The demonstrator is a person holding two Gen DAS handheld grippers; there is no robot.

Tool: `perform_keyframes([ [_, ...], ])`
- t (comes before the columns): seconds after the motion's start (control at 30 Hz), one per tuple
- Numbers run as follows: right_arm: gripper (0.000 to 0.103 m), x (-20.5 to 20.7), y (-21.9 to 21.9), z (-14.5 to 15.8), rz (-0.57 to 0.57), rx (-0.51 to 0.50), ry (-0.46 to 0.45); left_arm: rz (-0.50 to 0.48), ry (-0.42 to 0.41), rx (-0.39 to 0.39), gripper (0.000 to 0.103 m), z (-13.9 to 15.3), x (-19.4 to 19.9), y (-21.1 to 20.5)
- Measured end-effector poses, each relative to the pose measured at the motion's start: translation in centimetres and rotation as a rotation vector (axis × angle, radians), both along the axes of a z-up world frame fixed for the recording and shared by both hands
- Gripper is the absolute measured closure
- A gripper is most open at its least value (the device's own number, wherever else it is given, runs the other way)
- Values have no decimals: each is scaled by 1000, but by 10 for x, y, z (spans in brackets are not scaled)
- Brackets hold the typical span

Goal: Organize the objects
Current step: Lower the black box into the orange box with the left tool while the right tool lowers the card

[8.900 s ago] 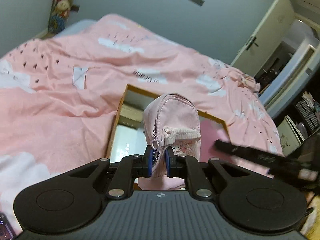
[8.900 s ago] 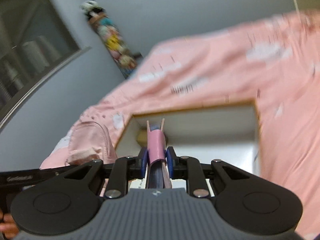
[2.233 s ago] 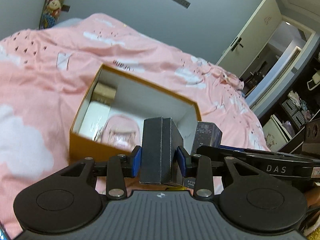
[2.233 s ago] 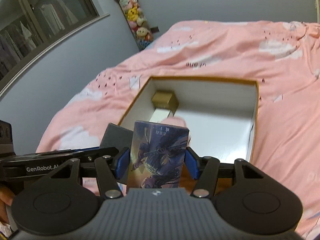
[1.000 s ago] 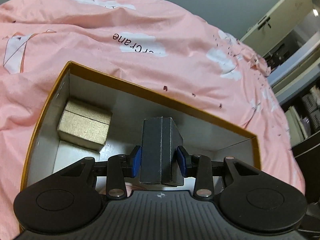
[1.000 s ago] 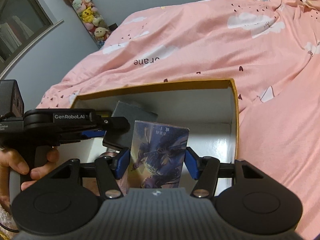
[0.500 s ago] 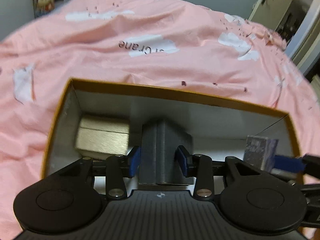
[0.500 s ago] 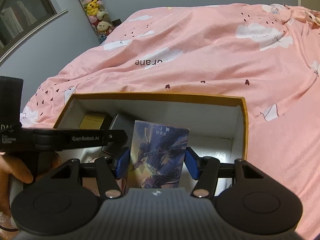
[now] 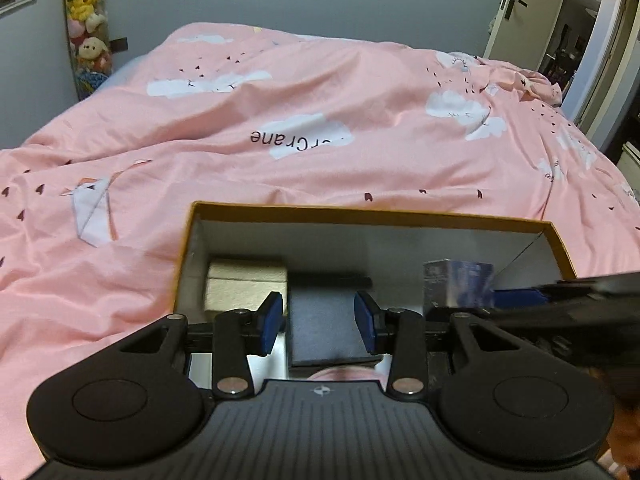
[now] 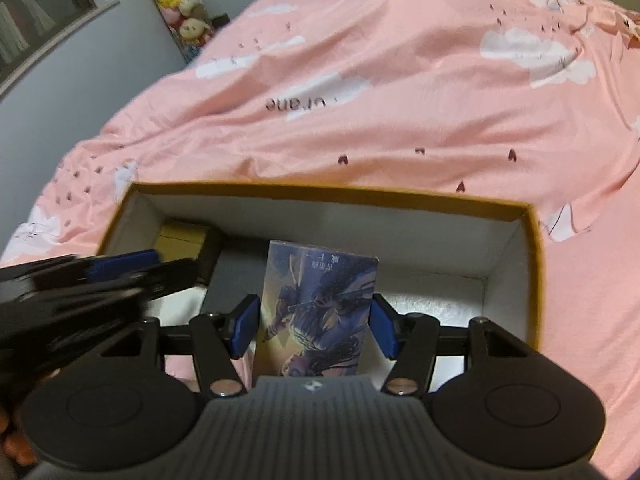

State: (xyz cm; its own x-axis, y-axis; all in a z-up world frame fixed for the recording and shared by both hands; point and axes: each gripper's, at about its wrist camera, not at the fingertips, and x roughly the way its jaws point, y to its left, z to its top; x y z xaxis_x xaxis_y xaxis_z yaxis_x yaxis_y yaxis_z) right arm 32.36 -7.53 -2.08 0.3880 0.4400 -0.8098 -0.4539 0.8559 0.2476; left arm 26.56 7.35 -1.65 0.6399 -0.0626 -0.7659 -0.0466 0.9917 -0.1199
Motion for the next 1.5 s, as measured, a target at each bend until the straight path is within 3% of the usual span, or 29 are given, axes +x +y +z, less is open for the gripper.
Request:
perform_keyframes([
  [0.1,42,9,7,-13,-18,-51,15,-2,13,-15,58,-2,-7,3],
  [0.27,42,24,8,-31,-68,-68,70,-21,-5,68,58,-9,-13,-4],
  [0.43,42,31,14,-38,-94,-81,81,-31,8,54,58,-14,-11,-4],
  [0.6,42,36,17,-42,-90,-56,101,-26,15,48,58,-18,-8,-3],
  [0.83,40,40,12,-40,-89,52,128,-14,25,38,58,-21,-8,-1],
  [1.03,40,29,9,-29,21,30,128,-8,28,23,58,-19,-11,3],
  [1.27,41,7,13,-35,227,-117,89,10,33,20,58,-21,-12,2],
  [1.47,48,2,23,-48,322,-231,57,25,39,-3,58,-21,-14,4],
  [1.5,54,2,24,-49,327,-236,53,27,40,-5,58,-21,-13,4],
])
